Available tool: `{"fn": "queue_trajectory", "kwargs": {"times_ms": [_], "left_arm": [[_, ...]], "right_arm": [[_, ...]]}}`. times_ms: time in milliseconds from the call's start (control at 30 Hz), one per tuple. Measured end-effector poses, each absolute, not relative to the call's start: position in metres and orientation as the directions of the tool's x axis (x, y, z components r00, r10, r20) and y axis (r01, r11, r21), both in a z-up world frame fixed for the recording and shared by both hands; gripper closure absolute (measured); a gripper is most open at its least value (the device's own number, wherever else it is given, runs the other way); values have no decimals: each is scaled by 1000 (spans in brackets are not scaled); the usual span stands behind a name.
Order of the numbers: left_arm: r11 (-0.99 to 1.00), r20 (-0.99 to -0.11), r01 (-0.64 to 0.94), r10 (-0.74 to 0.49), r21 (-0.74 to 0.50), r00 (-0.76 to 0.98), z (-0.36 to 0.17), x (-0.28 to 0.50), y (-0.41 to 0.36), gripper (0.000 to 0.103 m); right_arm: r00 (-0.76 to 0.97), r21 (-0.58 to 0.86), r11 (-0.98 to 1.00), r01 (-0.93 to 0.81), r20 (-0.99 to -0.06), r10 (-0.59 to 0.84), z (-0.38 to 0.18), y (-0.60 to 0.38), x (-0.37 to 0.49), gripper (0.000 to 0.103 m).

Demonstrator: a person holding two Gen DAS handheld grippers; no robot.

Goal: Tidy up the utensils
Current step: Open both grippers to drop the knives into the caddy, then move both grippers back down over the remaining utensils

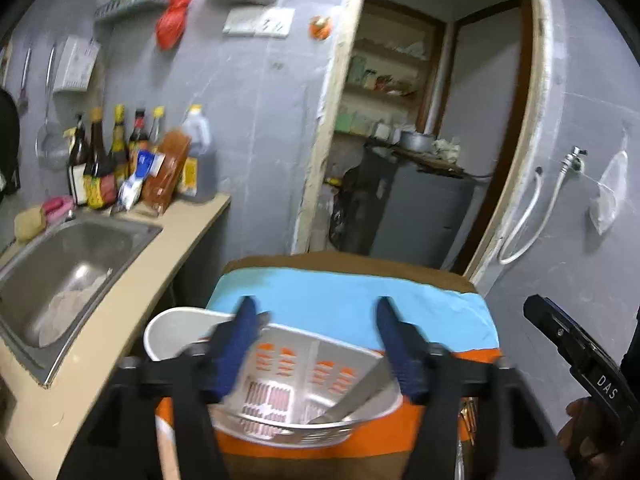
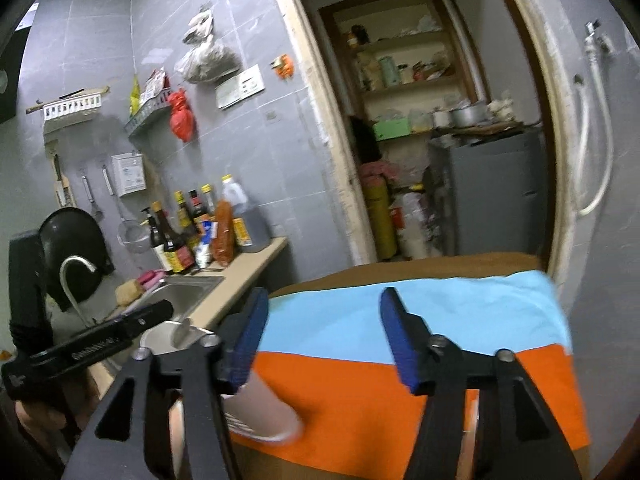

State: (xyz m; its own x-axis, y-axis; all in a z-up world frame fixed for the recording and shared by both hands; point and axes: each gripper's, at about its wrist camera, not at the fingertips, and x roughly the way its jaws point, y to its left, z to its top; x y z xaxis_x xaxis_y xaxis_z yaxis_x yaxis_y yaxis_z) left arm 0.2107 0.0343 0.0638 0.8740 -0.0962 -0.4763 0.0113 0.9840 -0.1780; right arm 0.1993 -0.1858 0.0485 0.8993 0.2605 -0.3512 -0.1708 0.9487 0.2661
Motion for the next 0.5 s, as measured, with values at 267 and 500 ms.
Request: {"fn": "queue_trajectory", "kwargs": {"times_ms": [267,500], "left_arm": [[990,-393,125,-141,-67,909,71,185,-43,6],[990,-373,138,-132,-10,919,56,168,-98,5]], "right_arm": [[931,206,975,-77,-336,145,51,-256,173,11],[943,177,984,-34,-321,91,46,-311,159,8]]}}
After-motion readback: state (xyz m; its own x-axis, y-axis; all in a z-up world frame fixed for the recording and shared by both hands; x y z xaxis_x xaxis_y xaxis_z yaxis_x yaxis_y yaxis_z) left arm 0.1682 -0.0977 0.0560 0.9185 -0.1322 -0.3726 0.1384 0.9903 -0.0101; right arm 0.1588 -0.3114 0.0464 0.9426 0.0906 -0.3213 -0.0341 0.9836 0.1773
